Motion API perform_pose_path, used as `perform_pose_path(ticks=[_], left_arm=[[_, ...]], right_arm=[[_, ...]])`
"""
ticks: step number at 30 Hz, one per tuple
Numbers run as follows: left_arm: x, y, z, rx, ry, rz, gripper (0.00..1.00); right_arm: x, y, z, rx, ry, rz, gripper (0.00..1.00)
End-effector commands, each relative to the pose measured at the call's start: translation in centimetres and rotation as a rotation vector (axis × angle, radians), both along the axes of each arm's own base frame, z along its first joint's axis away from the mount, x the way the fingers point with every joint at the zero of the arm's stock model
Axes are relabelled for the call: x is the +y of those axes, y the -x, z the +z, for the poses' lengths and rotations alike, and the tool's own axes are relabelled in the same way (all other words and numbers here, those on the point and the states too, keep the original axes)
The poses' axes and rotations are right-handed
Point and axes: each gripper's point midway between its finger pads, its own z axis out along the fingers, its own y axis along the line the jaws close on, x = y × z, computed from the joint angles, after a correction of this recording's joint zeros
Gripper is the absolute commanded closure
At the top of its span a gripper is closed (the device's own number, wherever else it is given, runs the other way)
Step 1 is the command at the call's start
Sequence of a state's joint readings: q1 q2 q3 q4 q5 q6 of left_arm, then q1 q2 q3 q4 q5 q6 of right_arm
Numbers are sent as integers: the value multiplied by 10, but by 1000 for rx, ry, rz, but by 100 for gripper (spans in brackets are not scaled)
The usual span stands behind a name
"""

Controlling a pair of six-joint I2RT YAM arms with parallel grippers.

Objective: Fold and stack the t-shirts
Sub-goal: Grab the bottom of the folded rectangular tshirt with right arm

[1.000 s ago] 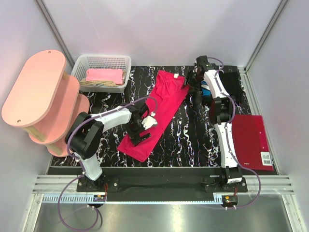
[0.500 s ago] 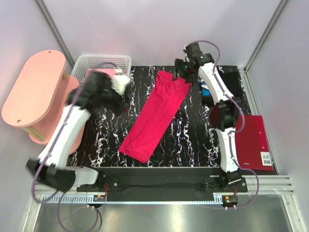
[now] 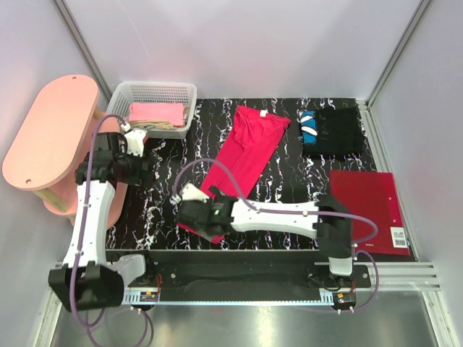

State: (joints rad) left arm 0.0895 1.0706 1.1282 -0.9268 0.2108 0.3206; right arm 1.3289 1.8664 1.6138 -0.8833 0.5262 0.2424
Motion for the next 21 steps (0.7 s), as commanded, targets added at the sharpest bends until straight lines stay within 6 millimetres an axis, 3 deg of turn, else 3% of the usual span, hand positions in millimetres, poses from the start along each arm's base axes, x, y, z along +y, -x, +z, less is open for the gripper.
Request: perform_pose_path(ticks=[1,8,14,18,21], left_arm=[[9,-14,6,-50,67,63,1],[12,-13,5,-64,63,76,1],[16,-16,-6,-31,58,99,1],[14,-18,-14,-10,69,97,1],[14,-21,-16,-5,74,97,1]], right_arm=[[-13,-3,1,-151,90,-123,0],[27,30,-9,-142,21,-38,0],[66,55,-44,-113,76,87,0],[85,61,-63,-72,47,129,0],[87,59,-75,-74,69,131,2]])
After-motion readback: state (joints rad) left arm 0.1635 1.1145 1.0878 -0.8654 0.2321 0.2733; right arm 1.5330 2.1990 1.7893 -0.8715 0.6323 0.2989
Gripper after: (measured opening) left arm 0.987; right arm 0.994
